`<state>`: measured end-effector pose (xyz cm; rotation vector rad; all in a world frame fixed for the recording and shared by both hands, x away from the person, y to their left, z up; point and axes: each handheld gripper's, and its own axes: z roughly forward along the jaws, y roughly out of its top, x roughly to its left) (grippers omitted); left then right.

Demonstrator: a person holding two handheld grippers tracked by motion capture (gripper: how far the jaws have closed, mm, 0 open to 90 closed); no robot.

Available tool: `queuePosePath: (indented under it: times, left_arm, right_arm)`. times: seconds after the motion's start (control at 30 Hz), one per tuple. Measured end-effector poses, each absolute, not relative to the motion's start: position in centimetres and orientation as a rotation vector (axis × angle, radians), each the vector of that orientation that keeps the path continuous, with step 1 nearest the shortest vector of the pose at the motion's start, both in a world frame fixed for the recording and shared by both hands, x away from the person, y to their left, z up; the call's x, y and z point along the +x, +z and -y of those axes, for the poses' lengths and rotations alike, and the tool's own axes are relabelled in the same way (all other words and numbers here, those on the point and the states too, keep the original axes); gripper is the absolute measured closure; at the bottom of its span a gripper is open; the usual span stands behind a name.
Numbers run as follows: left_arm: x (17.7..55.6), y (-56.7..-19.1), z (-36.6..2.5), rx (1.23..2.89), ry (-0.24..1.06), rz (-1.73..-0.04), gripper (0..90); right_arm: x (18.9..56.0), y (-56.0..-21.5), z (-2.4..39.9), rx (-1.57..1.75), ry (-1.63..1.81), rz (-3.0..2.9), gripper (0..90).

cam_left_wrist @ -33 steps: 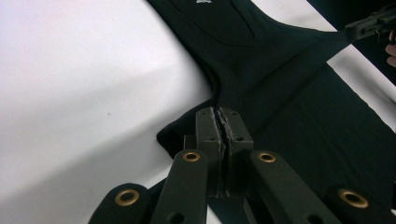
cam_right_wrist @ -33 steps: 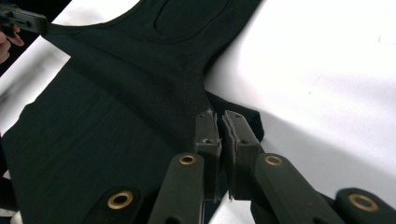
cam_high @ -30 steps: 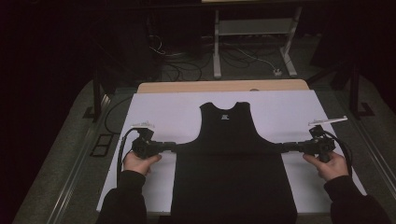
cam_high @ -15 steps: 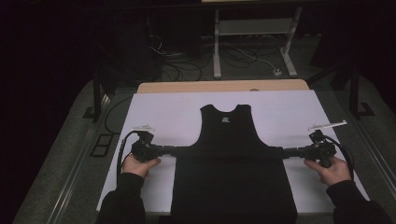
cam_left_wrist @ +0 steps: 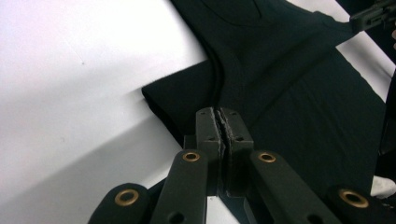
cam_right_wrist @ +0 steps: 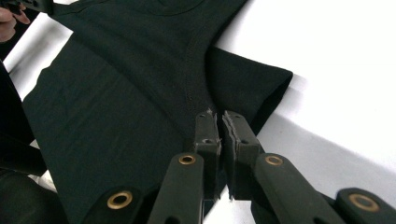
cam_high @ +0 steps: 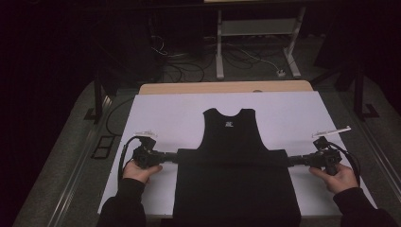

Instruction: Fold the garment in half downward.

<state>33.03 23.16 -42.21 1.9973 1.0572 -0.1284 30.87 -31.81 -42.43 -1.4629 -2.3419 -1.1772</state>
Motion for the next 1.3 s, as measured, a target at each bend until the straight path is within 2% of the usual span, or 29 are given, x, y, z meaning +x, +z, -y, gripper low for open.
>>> queuePosePath:
  times: [1.3]
  left_arm:
    - [32.1,-43.6,-22.4,2.107,-0.235,-1.105,84.7]
  right_arm:
    - [30.0,-43.2,32.0,-1.474,-1.089,2.338,82.1]
